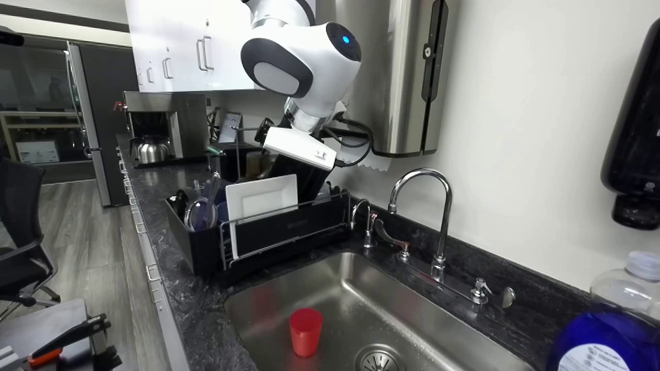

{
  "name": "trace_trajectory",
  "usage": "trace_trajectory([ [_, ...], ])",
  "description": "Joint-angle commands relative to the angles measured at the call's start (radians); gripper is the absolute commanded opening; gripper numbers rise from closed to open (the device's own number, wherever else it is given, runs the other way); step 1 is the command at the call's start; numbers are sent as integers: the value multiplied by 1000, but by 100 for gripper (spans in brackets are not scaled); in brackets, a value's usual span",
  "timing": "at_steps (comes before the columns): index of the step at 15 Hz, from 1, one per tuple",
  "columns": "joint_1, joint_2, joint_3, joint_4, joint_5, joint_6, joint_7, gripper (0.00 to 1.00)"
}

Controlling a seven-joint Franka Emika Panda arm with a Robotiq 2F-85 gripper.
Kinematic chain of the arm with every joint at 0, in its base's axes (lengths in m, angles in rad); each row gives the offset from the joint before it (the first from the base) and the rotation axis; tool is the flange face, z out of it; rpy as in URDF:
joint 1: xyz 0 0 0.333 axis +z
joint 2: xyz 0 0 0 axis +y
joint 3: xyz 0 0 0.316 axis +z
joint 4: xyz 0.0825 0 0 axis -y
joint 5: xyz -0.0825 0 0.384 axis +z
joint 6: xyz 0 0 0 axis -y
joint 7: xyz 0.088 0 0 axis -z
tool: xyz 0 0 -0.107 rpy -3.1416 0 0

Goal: Remove the black lunchbox from the dish rack and place it in the sink

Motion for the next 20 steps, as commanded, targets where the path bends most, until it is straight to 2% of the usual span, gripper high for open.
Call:
trace_trajectory([
  [1,-25,-7,-2,-1,62,-80,-131,100],
  [9,-29,12,-23,13,73,-183,-191,100],
  [20,-8,39,-13,21,69,-133,-168,100],
])
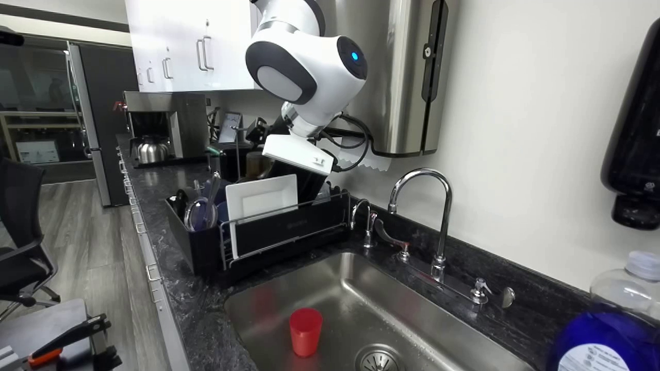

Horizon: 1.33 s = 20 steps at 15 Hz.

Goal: Remove the black lunchbox from the dish rack and place it in the sink

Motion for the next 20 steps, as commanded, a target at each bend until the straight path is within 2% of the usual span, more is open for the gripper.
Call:
trace_trajectory([
  [1,10,27,9,21,15,29,-15,100],
  [3,16,34,13,22,15,44,-12,100],
  [4,18,34,15,21,15,52,-13,75],
  [5,22,34,17,20,13,63,-12,74],
  [15,36,34,28,11,9,121,-11,4],
  [17,37,29,28,9,7,122,-7,0],
  [20,40,14,29,2,3,126,0,2],
])
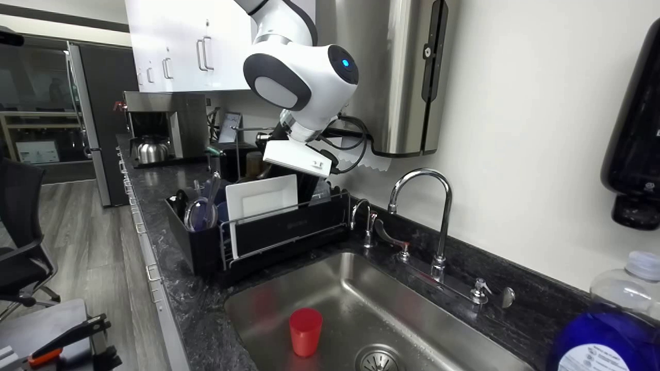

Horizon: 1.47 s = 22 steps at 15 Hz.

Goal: Remove the black lunchbox from the dish rack and place it in the sink

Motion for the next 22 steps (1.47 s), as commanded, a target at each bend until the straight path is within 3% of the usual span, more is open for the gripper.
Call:
trace_trajectory([
  [1,8,-18,8,-6,2,34,-2,1],
  [22,51,-181,17,-23,-79,31,134,2],
])
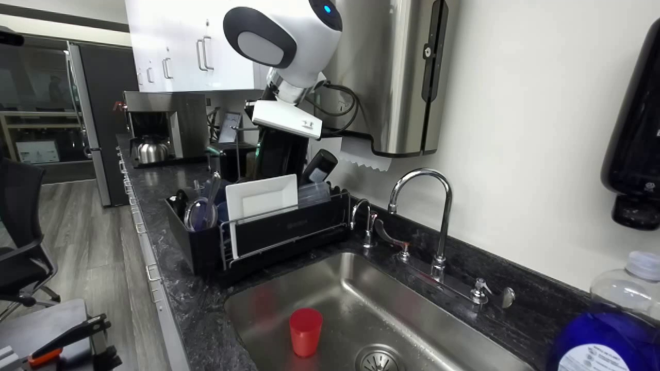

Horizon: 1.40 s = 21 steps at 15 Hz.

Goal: Remove the black lunchbox from the dish rack and place it in the sink

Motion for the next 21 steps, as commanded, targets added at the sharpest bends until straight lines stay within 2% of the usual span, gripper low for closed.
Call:
trace_trajectory([
  [1,9,-58,10,-21,-55,29,55,2],
  [7,25,-136,20,-17,-178,9,157,2],
  [18,53,-218,24,-21,-313,-7,227,2],
  [21,53,-223,22,-2,-365,-12,322,2],
])
